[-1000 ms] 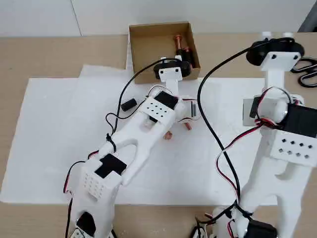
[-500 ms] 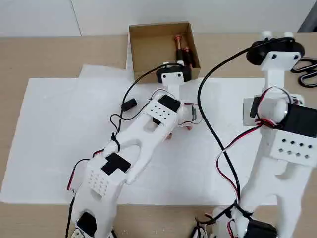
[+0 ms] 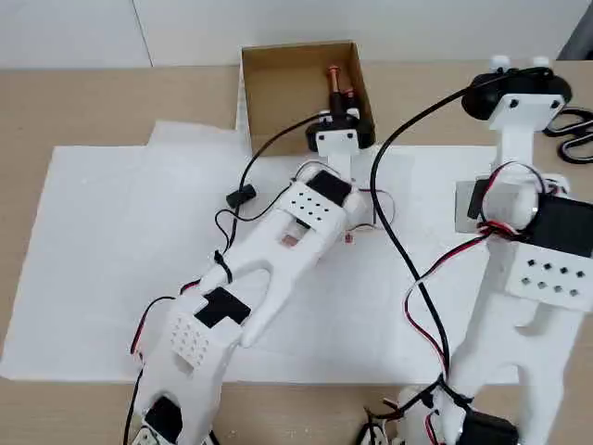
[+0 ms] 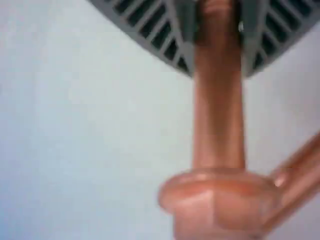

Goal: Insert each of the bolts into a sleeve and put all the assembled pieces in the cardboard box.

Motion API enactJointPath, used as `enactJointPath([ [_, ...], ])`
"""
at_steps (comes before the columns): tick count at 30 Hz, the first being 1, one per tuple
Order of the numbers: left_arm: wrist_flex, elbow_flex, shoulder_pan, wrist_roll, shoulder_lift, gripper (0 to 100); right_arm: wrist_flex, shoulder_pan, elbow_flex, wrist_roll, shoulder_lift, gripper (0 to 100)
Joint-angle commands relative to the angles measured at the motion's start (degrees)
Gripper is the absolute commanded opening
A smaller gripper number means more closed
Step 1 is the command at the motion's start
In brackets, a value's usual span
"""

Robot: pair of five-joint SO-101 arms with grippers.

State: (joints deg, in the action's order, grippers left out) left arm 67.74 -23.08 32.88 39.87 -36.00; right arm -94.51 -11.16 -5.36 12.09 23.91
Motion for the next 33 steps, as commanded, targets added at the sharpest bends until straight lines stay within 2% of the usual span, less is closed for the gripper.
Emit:
enactJointPath([
  [1, 5.1, -8.04, 0.18, -0.18, 0.79, 0, 1.1, -0.31, -0.18, 0.44, 1.63, 7.9],
  [6, 12.75, -17.19, 0.18, -0.53, 0.79, 0, 1.1, -0.31, -0.18, 0.44, 1.54, 7.9],
  [10, 19.16, -24.66, 0.18, -3.87, 0.79, 0, 1.1, -0.22, -0.18, 0.44, 1.54, 7.9],
  [13, 25.32, -31.69, -0.97, -9.58, 0.79, 0, 1.27, -0.22, -0.18, 0.44, 1.54, 7.9],
  [16, 32.79, -37.93, -4.4, -16.79, 0.79, 0, 1.89, -0.22, -0.18, 0.35, 1.54, 7.9],
  [17, 32.97, -38.29, -6.24, -19.69, 0.7, 0, 1.89, -0.22, -0.18, 0.26, 1.54, 7.9],
  [22, 32.88, -28.88, -15.3, -33.32, 5.54, 0, 1.98, -0.13, -0.18, 0.09, 1.54, 7.9],
  [27, 32.88, -9.8, -17.76, -42.11, 12.57, 0, 1.98, -0.13, -0.09, 0.09, 1.45, 7.9],
  [33, 32.62, 4.7, -18.9, -43.16, 19.43, 0, 5.41, -0.13, 4.57, 0.09, 1.71, 7.9],
])
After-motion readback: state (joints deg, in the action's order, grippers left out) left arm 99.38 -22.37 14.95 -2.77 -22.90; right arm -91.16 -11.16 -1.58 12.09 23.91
